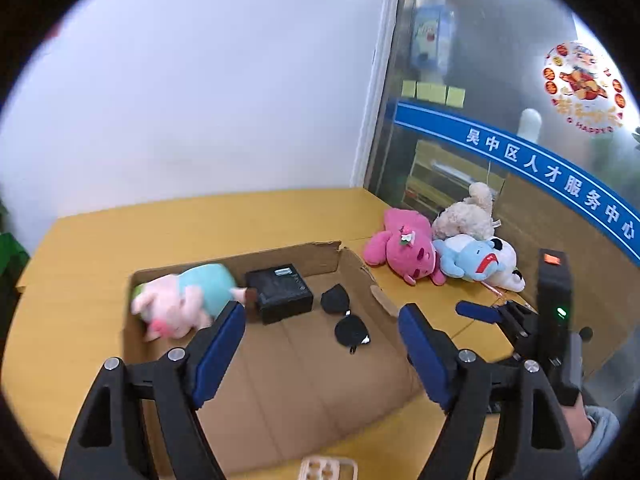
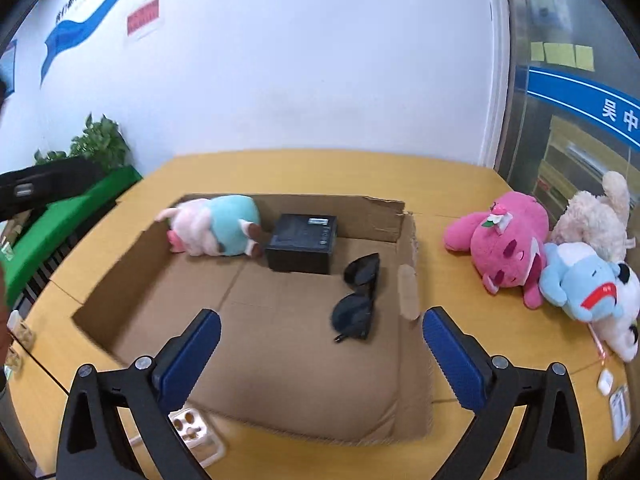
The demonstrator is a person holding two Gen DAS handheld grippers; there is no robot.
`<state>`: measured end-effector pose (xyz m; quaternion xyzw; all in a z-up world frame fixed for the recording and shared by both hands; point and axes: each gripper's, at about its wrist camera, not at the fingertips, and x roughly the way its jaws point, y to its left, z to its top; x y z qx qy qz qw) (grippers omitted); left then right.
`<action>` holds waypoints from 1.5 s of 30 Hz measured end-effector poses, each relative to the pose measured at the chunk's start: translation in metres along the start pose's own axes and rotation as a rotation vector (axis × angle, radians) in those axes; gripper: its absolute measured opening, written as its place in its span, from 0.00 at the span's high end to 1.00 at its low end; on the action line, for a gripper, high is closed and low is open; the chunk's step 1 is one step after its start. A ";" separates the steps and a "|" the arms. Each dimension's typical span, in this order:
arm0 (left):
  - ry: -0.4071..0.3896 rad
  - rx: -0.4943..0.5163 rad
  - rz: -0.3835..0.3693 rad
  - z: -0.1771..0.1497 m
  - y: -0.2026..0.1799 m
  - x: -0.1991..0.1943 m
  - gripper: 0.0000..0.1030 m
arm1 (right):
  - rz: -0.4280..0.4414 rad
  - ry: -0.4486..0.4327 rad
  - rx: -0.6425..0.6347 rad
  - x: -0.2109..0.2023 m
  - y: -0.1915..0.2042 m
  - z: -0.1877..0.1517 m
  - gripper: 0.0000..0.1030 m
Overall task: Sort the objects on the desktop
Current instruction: 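Open both grippers and withdraw from the box, then move both grippers toward the clear phone case on the table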
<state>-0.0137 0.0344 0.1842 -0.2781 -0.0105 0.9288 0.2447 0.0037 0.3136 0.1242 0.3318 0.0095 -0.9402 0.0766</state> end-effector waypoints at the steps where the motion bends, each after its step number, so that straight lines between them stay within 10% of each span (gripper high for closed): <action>1: -0.005 -0.011 0.003 -0.008 0.001 -0.011 0.23 | 0.001 -0.006 -0.001 -0.004 0.005 -0.005 0.00; 24: 0.033 -0.182 0.126 -0.115 0.019 -0.048 0.23 | 0.051 -0.044 -0.087 -0.051 0.068 -0.049 0.01; 35: 0.318 -0.339 0.027 -0.188 0.040 -0.014 0.26 | 0.420 0.205 -0.178 0.011 0.084 -0.112 0.01; 45: 0.601 -0.388 -0.036 -0.241 0.033 0.016 0.33 | 0.585 0.364 -0.258 0.079 0.106 -0.145 0.01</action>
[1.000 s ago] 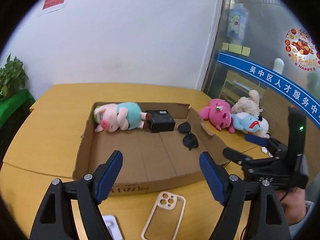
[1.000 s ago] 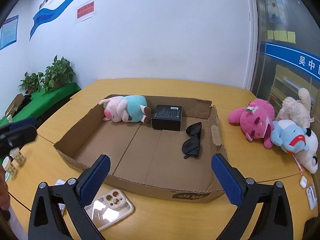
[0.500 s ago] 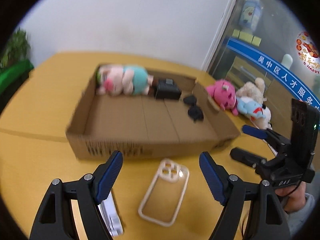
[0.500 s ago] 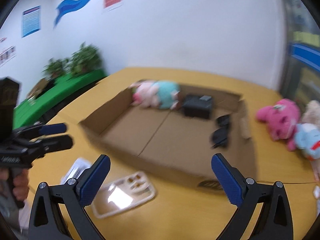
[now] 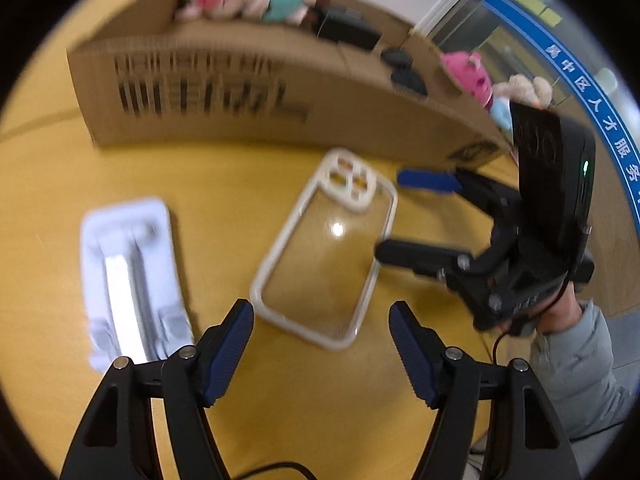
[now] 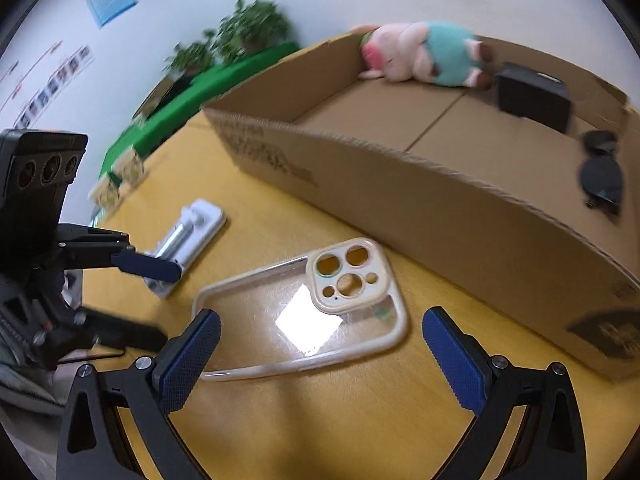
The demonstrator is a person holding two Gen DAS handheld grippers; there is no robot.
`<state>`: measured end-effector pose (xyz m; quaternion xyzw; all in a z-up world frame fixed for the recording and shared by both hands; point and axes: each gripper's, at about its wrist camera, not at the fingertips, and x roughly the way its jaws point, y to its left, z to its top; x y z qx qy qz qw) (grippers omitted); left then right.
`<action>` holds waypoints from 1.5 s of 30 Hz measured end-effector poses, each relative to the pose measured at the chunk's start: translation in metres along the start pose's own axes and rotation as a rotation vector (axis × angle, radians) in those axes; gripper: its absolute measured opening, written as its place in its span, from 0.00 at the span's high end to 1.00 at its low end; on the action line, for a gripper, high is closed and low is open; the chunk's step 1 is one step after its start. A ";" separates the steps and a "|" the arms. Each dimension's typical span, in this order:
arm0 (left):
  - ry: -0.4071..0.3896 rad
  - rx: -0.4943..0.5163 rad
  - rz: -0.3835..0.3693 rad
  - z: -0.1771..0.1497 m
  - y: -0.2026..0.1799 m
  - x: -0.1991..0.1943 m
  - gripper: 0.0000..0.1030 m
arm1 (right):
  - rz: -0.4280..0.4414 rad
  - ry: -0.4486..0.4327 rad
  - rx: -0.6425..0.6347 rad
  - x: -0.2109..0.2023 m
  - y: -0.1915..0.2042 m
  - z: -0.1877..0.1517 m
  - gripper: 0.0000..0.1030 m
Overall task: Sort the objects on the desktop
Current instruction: 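Move both grippers toward the clear phone case on the table, then grasp the clear phone case by its rim with both grippers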
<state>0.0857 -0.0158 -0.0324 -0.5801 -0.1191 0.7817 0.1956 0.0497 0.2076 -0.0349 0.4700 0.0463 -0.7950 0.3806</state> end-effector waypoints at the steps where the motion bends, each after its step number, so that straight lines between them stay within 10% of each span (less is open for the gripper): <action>1: 0.018 -0.012 0.006 -0.002 0.001 0.003 0.33 | 0.009 0.005 -0.004 0.002 0.000 0.001 0.01; 17: -0.021 0.018 0.013 0.011 0.007 0.007 0.33 | 0.138 0.014 0.026 -0.027 0.014 -0.052 0.00; 30: 0.082 0.442 0.025 0.035 -0.026 0.022 0.31 | -0.087 0.065 -0.136 -0.057 0.015 -0.080 0.01; 45: 0.065 0.780 0.017 0.006 -0.039 0.027 0.22 | -0.092 0.116 -0.345 -0.024 0.018 -0.071 0.16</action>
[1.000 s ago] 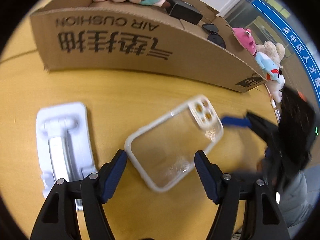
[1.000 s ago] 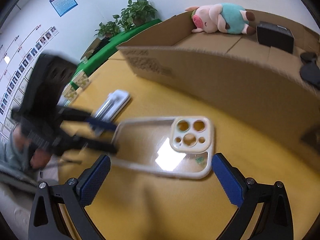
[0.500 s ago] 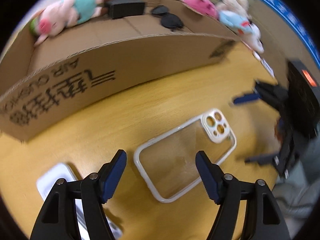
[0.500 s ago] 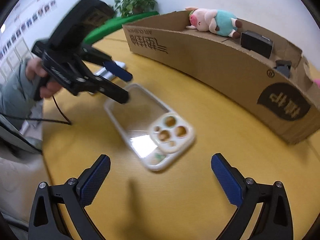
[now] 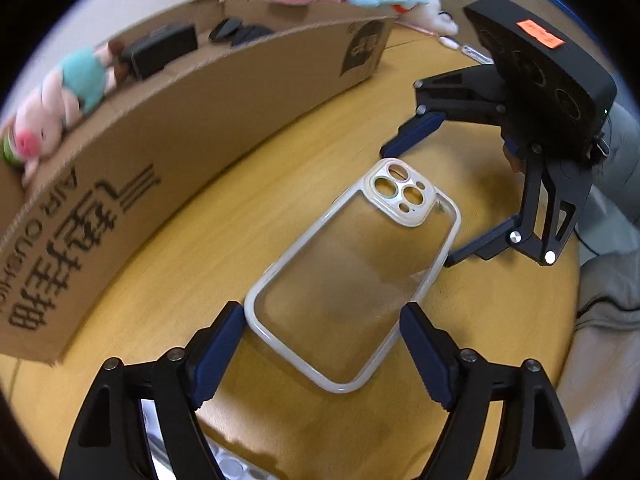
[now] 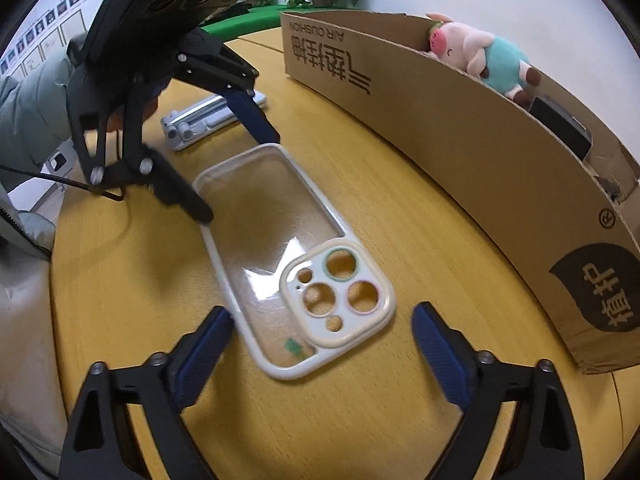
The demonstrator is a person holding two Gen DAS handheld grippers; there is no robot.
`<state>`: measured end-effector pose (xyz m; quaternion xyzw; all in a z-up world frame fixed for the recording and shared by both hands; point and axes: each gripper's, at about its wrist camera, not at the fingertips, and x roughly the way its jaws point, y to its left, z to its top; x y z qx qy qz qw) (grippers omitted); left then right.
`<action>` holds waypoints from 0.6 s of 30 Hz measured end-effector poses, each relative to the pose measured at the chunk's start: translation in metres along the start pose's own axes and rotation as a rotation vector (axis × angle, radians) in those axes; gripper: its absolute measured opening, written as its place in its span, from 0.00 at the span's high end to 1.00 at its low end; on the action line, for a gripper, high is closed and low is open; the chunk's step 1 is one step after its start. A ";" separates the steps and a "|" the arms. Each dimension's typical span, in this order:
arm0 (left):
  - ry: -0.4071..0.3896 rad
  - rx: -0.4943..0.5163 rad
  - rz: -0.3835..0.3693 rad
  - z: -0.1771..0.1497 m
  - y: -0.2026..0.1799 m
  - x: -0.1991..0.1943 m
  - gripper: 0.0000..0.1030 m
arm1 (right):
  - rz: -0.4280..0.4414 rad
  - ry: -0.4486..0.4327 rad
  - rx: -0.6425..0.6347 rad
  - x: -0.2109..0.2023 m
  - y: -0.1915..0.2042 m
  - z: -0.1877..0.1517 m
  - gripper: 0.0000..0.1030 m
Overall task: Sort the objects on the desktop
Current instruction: 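Grasp the clear phone case by its rim with both grippers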
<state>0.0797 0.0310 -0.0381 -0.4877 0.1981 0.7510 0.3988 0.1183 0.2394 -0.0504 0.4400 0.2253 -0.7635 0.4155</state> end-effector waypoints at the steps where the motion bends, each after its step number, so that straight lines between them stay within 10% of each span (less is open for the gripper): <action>1: -0.006 -0.003 -0.005 -0.001 0.001 0.000 0.22 | -0.001 0.000 -0.005 -0.001 0.001 0.000 0.18; 14: -0.059 -0.161 -0.001 -0.010 0.017 -0.011 0.39 | -0.025 -0.046 0.022 -0.011 0.022 0.009 0.21; 18: -0.035 -0.099 -0.112 -0.008 0.002 -0.002 0.34 | 0.024 -0.055 0.047 -0.014 0.020 0.017 0.52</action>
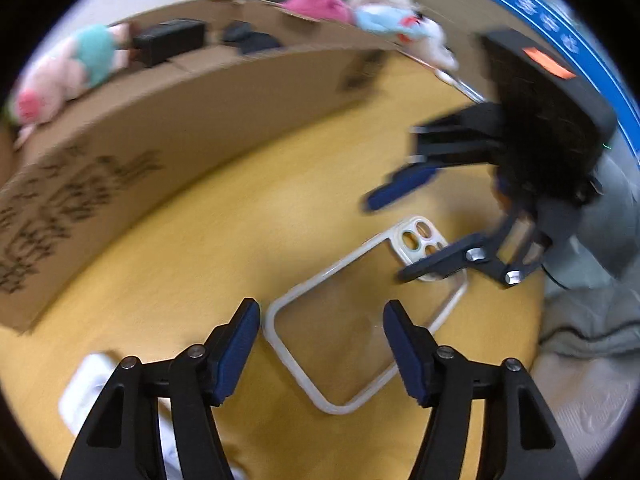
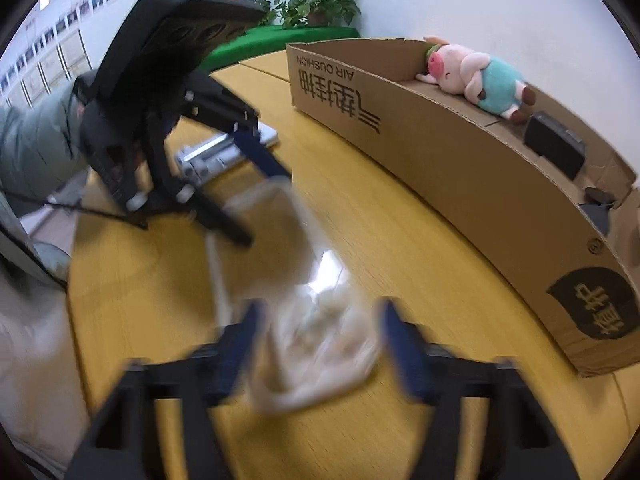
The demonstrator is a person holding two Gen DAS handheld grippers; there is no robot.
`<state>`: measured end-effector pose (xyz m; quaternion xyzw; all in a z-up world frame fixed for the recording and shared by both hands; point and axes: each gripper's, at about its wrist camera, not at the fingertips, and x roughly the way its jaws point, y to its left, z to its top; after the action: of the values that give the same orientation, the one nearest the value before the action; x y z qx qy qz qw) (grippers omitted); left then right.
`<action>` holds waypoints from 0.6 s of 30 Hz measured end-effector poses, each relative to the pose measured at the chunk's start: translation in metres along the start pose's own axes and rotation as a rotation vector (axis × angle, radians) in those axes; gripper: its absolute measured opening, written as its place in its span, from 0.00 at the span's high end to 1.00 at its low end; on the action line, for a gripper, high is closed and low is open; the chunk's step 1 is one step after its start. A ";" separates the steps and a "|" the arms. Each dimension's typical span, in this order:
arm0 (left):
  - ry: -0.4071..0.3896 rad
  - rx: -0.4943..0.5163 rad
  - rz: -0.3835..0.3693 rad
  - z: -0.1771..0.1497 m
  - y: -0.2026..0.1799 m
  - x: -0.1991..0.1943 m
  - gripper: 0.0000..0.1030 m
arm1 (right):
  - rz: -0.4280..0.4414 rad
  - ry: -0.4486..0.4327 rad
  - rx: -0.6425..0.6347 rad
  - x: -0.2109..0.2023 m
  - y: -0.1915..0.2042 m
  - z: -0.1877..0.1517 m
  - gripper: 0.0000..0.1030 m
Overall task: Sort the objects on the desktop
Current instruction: 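Grasp the clear phone case by its rim with both grippers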
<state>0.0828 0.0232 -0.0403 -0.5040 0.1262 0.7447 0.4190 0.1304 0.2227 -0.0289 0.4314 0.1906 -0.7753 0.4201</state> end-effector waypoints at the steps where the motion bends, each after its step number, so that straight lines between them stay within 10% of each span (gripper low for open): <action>1: 0.029 0.064 0.076 0.000 -0.011 0.007 0.32 | 0.018 0.028 -0.008 0.006 0.000 0.002 0.52; 11: 0.040 0.238 0.092 -0.010 -0.030 -0.009 0.22 | 0.039 0.059 -0.033 -0.013 0.003 -0.010 0.04; 18: 0.064 0.416 0.061 -0.007 -0.046 -0.005 0.18 | 0.010 0.122 -0.113 0.006 0.016 -0.022 0.10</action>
<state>0.1230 0.0449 -0.0281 -0.4262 0.3056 0.6984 0.4870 0.1530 0.2244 -0.0451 0.4544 0.2573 -0.7335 0.4351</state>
